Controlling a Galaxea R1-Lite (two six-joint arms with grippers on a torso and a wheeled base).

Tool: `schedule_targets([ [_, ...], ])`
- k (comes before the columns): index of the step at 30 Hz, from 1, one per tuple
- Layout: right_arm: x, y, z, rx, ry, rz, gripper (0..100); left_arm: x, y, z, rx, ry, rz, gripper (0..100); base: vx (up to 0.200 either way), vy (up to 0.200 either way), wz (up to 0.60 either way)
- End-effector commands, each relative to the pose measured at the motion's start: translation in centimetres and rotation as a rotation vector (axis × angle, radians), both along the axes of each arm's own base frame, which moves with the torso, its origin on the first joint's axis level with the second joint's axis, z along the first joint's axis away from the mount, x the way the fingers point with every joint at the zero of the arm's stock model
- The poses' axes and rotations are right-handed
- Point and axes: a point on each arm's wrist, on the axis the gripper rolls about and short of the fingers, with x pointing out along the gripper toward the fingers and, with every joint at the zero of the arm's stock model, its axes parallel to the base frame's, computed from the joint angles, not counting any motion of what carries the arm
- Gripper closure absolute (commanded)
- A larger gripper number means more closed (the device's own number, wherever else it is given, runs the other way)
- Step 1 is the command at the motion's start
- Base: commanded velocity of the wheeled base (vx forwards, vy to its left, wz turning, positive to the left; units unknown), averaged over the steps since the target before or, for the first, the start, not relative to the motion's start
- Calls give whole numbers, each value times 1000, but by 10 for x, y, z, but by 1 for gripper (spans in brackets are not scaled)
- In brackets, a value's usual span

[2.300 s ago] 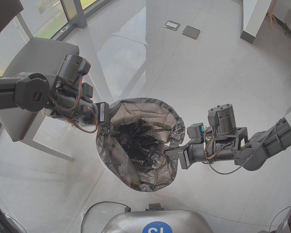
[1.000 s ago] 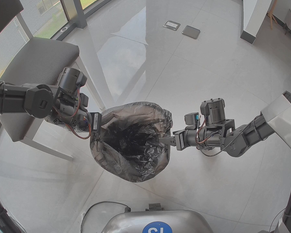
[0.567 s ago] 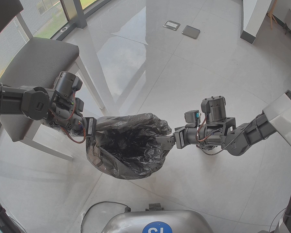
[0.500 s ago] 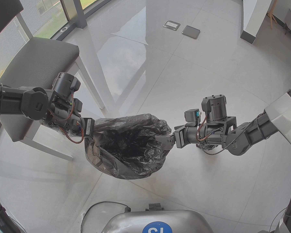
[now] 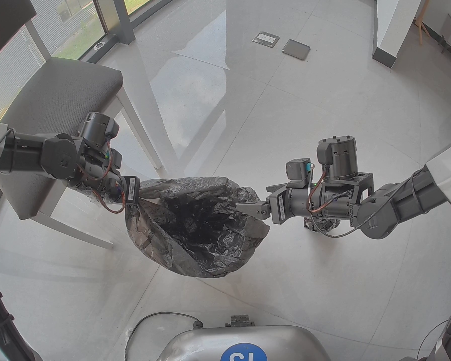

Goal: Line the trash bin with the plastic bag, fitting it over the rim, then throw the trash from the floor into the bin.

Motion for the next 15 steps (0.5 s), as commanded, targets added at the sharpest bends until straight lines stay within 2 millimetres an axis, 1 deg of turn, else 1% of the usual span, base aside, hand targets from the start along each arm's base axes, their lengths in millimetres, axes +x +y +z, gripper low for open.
schedule_targets([
  [1,-5,0,9,12,-19,7,0,12,-2,-7,-1,7,4,100,0,0,0],
  [5,-7,-1,14,15,-28,7,0,18,-4,-8,-5,0,4,100,0,0,0],
  [6,-9,-2,15,15,-28,7,0,23,-5,-7,-10,-14,4,100,0,0,0],
  [7,-9,-3,15,14,-27,7,0,27,-6,-5,-15,-31,8,0,0,0,0],
  [10,-13,-5,16,14,-27,4,0,33,-7,0,-29,-56,18,0,0,0,0],
  [15,-14,-7,18,6,-39,6,0,32,-6,2,-28,-54,22,0,0,0,0],
])
